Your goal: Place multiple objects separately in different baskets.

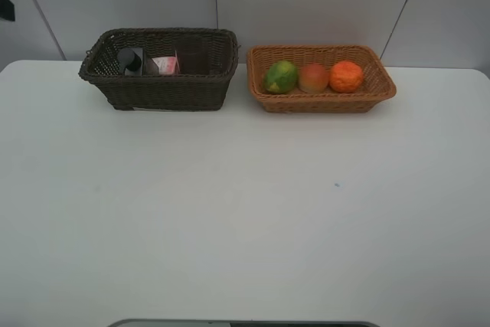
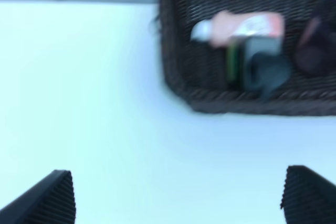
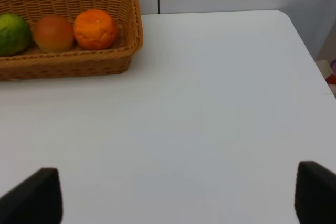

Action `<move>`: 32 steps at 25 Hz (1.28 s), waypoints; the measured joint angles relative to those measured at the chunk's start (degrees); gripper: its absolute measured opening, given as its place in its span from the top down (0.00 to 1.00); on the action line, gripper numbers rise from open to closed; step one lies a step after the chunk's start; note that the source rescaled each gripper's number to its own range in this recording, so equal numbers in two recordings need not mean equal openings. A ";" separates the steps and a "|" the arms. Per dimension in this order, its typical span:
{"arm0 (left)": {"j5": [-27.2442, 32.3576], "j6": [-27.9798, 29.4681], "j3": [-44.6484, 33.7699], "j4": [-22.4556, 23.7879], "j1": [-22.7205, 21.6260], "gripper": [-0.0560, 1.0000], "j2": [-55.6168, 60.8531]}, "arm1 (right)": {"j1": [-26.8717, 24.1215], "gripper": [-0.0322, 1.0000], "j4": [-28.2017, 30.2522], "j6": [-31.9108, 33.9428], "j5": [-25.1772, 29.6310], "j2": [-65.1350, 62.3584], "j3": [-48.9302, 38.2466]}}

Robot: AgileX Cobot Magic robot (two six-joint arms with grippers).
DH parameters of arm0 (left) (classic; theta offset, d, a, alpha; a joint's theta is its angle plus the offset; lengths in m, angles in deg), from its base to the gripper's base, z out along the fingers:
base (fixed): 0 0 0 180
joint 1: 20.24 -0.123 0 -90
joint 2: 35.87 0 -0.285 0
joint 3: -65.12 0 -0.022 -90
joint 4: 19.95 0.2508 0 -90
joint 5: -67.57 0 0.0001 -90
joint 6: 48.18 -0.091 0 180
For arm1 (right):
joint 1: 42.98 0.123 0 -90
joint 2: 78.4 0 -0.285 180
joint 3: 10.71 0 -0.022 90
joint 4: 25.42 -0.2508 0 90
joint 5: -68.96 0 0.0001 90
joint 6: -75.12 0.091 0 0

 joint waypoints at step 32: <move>29.90 -1.17 -20.48 -0.84 1.10 0.00 55.85 | 0.00 0.11 0.00 0.00 0.00 0.00 0.00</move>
